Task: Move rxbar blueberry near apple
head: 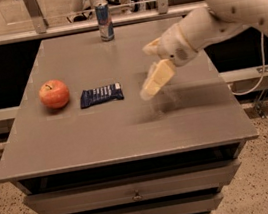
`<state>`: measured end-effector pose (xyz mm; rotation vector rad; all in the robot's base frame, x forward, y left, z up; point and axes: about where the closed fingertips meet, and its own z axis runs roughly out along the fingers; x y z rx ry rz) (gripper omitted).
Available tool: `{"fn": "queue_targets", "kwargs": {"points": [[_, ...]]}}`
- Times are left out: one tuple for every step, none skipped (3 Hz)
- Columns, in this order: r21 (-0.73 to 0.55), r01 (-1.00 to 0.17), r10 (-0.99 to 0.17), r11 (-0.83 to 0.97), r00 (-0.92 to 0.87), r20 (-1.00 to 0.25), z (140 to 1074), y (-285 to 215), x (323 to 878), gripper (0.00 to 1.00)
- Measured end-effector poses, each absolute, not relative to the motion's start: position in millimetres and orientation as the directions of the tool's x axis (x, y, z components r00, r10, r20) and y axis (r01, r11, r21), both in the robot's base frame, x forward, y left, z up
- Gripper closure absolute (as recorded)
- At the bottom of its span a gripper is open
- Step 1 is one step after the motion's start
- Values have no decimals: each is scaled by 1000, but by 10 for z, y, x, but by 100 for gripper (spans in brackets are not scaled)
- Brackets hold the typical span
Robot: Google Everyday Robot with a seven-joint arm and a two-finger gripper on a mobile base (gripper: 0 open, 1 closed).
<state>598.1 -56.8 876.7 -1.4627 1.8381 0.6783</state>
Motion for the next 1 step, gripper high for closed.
{"fn": "queue_targets", "kwargs": {"points": [[-41, -938, -555, 345, -168, -815, 8868, -1351, 5829, 0]]}}
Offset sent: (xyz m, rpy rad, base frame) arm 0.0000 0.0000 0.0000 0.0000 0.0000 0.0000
